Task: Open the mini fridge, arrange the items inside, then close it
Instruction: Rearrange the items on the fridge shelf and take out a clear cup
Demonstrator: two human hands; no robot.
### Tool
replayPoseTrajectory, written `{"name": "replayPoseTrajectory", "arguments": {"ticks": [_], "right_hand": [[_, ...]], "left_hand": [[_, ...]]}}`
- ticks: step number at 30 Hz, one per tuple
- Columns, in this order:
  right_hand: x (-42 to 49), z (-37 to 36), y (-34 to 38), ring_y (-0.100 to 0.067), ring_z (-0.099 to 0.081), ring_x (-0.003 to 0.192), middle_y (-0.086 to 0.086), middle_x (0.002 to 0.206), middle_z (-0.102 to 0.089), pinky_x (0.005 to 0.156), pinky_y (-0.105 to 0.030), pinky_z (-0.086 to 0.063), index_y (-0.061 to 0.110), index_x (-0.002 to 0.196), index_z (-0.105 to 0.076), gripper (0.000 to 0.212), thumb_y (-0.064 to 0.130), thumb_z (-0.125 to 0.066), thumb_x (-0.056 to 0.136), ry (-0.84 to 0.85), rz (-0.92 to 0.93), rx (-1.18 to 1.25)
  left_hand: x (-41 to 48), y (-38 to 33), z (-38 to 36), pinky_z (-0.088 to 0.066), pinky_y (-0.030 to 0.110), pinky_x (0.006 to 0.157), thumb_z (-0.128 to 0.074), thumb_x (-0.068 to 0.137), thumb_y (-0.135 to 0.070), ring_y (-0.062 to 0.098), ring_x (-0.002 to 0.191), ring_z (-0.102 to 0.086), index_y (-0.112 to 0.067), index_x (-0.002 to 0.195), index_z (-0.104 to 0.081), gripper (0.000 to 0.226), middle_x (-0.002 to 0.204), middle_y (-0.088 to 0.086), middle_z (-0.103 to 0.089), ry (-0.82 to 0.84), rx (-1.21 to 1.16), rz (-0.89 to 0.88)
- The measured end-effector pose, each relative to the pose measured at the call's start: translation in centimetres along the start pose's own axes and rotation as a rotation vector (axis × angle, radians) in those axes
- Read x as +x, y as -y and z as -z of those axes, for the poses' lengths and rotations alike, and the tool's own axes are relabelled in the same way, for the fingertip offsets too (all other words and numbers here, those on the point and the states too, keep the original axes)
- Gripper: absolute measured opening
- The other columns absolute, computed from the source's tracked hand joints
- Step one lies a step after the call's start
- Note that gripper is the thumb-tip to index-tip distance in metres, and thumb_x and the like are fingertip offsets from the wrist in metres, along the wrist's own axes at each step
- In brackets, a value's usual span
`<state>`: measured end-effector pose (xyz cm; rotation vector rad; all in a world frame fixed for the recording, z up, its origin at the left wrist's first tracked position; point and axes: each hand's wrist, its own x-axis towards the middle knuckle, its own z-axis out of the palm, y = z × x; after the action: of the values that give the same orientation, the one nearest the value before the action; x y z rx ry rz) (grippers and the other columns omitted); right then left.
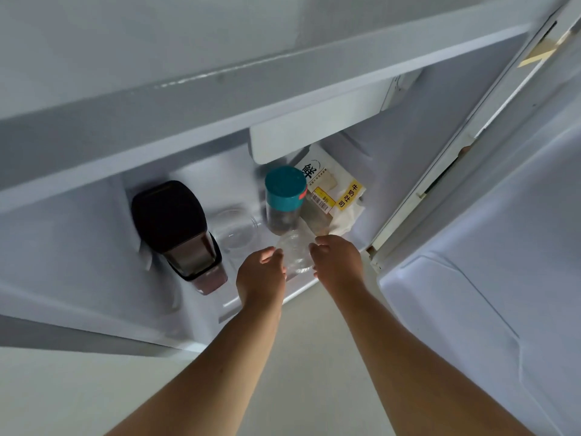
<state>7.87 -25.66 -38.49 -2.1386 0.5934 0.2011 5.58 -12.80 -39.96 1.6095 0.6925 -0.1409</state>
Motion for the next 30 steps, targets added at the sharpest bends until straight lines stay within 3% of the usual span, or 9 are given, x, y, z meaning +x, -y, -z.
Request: {"name": "replayPoseTrajectory", "arguments": {"ticks": [4, 7, 10, 13, 15, 21, 26, 28, 30], "right_hand": [[0.1, -0.2, -0.4, -0.023, -0.072, 0.112, 0.003, 0.133, -0.073, 0.1, -0.047, -0.058, 0.023, 0.14, -0.065, 0.04, 0.034, -0.063, 0.101, 0.017, 0.037, -0.032], [-1.2, 0.1, -0.6, -0.021, -0.066, 0.124, 0.004, 0.14, -0.068, 0.109, -0.043, -0.052, 0.027, 0.146, -0.059, 0.045, 0.037, -0.062, 0.102, -0.027, 0.094, -0.148], [-3.0, -0.3, 0.3, -0.017, -0.071, 0.108, 0.007, 0.127, -0.073, 0.093, -0.036, -0.058, 0.032, 0.131, -0.067, 0.031, 0.033, -0.061, 0.101, -0.109, 0.266, -0.213], [-3.1, -1.8, 2.9, -0.012, -0.069, 0.086, 0.006, 0.101, -0.078, 0.071, -0.023, -0.053, 0.028, 0.107, -0.073, 0.016, 0.033, -0.06, 0.1, -0.028, 0.387, -0.18], [-2.6, -2.9, 4.7, -0.007, -0.064, 0.085, 0.005, 0.105, -0.079, 0.068, -0.012, -0.042, 0.028, 0.113, -0.072, 0.019, 0.037, -0.06, 0.101, 0.065, 0.401, -0.136], [-0.6, -5.3, 6.4, -0.019, -0.07, 0.106, -0.001, 0.121, -0.075, 0.087, -0.03, -0.052, 0.023, 0.125, -0.064, 0.038, 0.052, -0.062, 0.099, 0.204, 0.358, -0.179], [-0.8, -4.9, 6.1, -0.015, -0.069, 0.094, 0.001, 0.108, -0.076, 0.082, -0.032, -0.049, 0.019, 0.115, -0.068, 0.05, 0.064, -0.047, 0.102, 0.17, 0.315, -0.155], [-1.7, -3.9, 5.5, -0.019, -0.074, 0.09, 0.004, 0.106, -0.075, 0.08, -0.036, -0.06, 0.023, 0.111, -0.064, 0.055, 0.071, -0.041, 0.1, 0.162, 0.266, -0.019], [-2.4, -2.6, 5.1, -0.022, -0.076, 0.079, -0.002, 0.11, -0.074, 0.062, -0.034, -0.063, 0.022, 0.122, -0.061, 0.065, 0.076, -0.033, 0.099, 0.266, 0.122, 0.227]], "left_hand": [[0.6, -0.2, 0.0, -0.057, 0.049, 0.1, -0.065, 0.085, -0.046, 0.025, 0.098, -0.076, -0.018, 0.124, -0.073, 0.048, 0.104, 0.002, -0.08, 0.017, 0.01, 0.026], [0.0, 0.1, 0.6, -0.061, 0.047, 0.092, -0.067, 0.089, -0.04, 0.022, 0.084, -0.076, -0.016, 0.118, -0.074, 0.038, 0.086, -0.001, -0.08, 0.01, -0.02, 0.042], [-0.6, 0.5, 1.5, -0.063, 0.031, 0.059, -0.064, 0.096, -0.044, 0.014, 0.062, -0.075, -0.017, 0.099, -0.071, 0.028, 0.074, -0.003, -0.077, -0.058, -0.145, 0.123], [-0.5, 0.0, 1.9, -0.062, 0.034, 0.061, -0.054, 0.1, -0.054, 0.022, 0.068, -0.076, -0.014, 0.099, -0.069, 0.042, 0.093, 0.009, -0.075, -0.118, -0.272, 0.232], [-0.3, -0.6, 2.0, -0.06, 0.036, 0.065, -0.051, 0.1, -0.058, 0.028, 0.082, -0.077, -0.013, 0.103, -0.069, 0.048, 0.1, 0.013, -0.076, -0.112, -0.354, 0.294], [0.9, -2.0, 2.4, -0.055, 0.033, 0.063, -0.045, 0.101, -0.061, 0.025, 0.087, -0.079, -0.008, 0.104, -0.07, 0.058, 0.097, 0.012, -0.081, -0.059, -0.471, 0.383], [0.3, -3.1, 2.3, -0.055, 0.036, 0.057, -0.041, 0.105, -0.016, 0.016, 0.055, -0.068, -0.012, 0.082, -0.056, 0.027, 0.072, 0.006, -0.065, -0.065, -0.338, 0.284], [-0.4, -3.3, 2.5, -0.05, 0.031, 0.05, -0.041, 0.098, -0.012, 0.011, 0.041, -0.055, -0.016, 0.07, -0.052, 0.03, 0.057, 0.001, -0.056, -0.027, -0.369, 0.305], [-1.4, -3.4, 2.9, -0.044, 0.03, 0.05, -0.045, 0.092, -0.018, 0.014, 0.044, -0.046, -0.017, 0.064, -0.049, 0.028, 0.051, -0.003, -0.048, -0.02, -0.351, 0.333]]}}
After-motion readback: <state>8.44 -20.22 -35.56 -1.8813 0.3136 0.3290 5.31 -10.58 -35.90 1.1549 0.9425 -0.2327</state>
